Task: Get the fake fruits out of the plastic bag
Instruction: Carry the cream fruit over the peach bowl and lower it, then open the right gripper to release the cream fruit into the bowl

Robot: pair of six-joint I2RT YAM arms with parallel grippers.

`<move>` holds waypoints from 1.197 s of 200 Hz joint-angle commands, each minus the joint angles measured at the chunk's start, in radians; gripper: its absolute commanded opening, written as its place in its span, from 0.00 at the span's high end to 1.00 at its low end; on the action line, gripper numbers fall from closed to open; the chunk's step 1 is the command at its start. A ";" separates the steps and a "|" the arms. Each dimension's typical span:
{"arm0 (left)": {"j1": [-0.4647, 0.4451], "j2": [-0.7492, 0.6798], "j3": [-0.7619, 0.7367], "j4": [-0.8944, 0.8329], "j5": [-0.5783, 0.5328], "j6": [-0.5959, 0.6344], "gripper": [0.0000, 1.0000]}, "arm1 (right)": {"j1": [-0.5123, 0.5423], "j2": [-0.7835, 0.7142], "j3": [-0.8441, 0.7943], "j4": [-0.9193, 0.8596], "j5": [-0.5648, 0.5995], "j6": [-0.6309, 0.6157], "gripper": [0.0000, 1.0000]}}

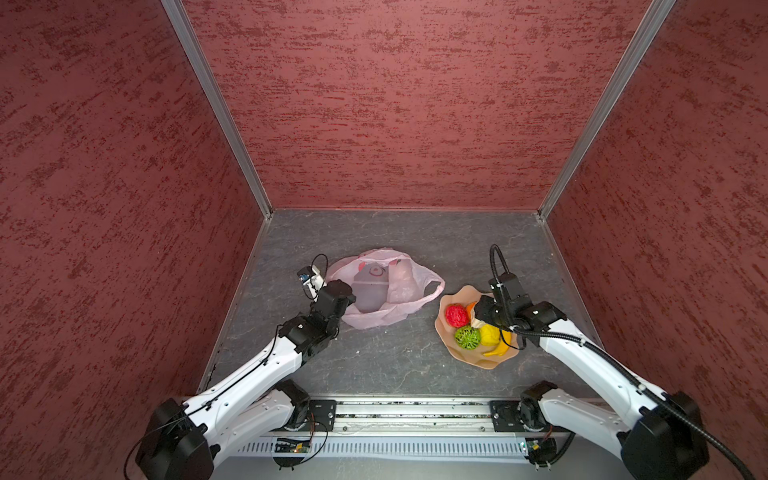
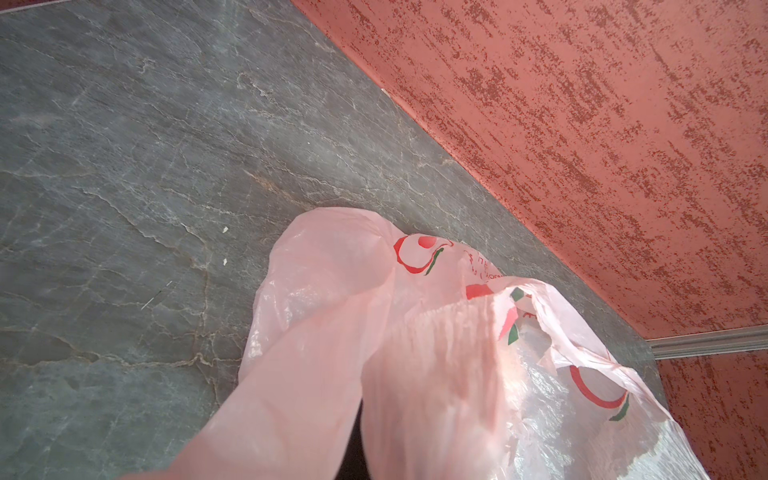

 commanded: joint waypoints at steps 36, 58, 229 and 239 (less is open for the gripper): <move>0.003 -0.004 0.015 -0.007 0.002 0.009 1.00 | -0.013 -0.009 -0.024 0.011 -0.010 0.020 0.60; 0.001 -0.009 0.018 -0.013 0.002 0.009 1.00 | -0.015 -0.010 -0.031 0.018 -0.015 0.023 0.58; -0.019 -0.071 0.022 0.124 0.049 0.164 1.00 | -0.021 -0.024 0.009 -0.017 0.003 0.012 0.18; -0.031 -0.084 0.004 0.170 0.051 0.192 1.00 | -0.021 -0.026 0.020 -0.026 0.010 0.008 0.17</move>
